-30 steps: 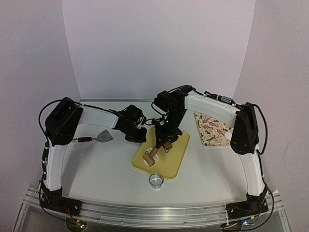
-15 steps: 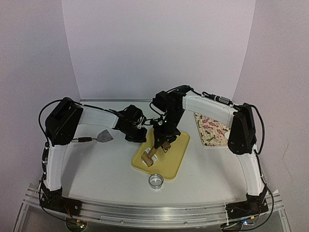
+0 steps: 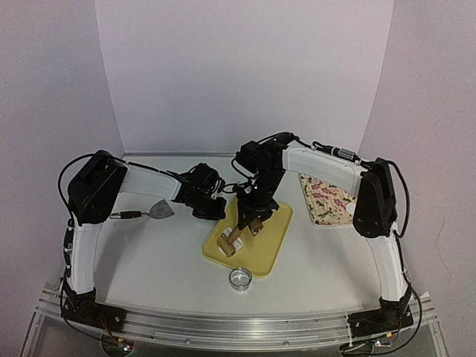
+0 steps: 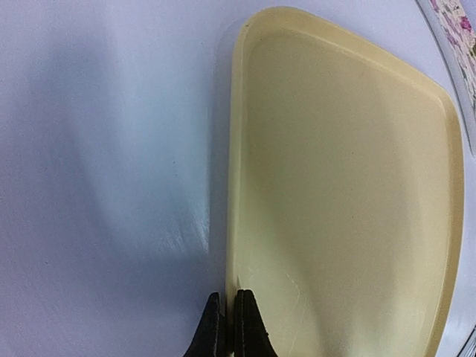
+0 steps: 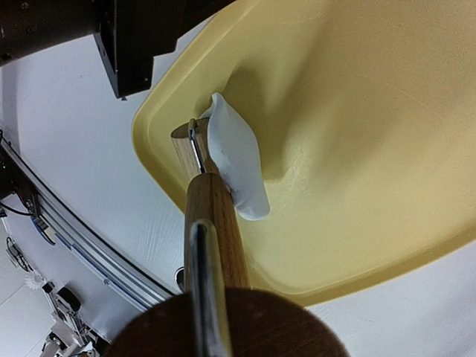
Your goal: Roll out the dumpling wrappers from the dough
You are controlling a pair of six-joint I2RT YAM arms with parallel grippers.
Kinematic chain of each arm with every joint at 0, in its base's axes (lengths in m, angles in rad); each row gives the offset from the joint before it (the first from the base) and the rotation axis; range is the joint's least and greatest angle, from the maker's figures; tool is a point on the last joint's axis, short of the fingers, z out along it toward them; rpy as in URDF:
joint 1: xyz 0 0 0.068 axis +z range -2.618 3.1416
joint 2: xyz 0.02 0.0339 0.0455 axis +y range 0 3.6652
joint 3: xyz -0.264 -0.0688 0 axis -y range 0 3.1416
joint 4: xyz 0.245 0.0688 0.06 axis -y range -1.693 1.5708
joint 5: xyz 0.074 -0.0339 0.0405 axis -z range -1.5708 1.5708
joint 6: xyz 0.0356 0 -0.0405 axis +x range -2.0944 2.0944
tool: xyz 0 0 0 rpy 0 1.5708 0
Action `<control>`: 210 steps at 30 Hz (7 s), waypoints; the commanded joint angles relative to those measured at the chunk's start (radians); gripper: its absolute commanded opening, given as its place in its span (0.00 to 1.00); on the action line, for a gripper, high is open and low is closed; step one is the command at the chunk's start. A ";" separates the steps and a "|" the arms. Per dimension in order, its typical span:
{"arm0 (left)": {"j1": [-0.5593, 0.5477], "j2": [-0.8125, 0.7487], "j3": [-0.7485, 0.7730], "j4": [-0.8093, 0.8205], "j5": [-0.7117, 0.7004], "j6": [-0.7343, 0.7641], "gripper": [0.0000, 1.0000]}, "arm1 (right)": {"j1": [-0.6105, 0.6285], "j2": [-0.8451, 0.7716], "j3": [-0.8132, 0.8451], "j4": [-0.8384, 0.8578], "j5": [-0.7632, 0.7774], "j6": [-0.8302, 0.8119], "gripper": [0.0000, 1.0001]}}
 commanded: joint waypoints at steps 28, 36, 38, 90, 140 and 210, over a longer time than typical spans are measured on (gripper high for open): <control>0.027 -0.015 -0.157 -0.118 -0.078 -0.013 0.00 | -0.225 -0.009 -0.410 -0.042 0.251 -0.031 0.00; 0.037 -0.016 -0.161 -0.121 -0.083 -0.014 0.00 | -0.278 -0.034 -0.445 -0.042 0.261 -0.053 0.00; 0.038 -0.013 -0.158 -0.122 -0.083 -0.014 0.00 | -0.287 -0.031 -0.449 -0.040 0.260 -0.058 0.00; 0.077 -0.001 -0.122 -0.135 -0.086 -0.005 0.00 | -0.431 -0.056 -0.516 -0.056 0.356 -0.091 0.00; -0.001 0.092 0.104 -0.146 0.047 0.166 0.00 | -0.225 -0.207 -0.025 -0.093 -0.221 -0.102 0.00; 0.026 -0.034 -0.163 -0.071 -0.033 0.026 0.00 | -0.407 0.075 -0.309 -0.104 0.375 -0.092 0.00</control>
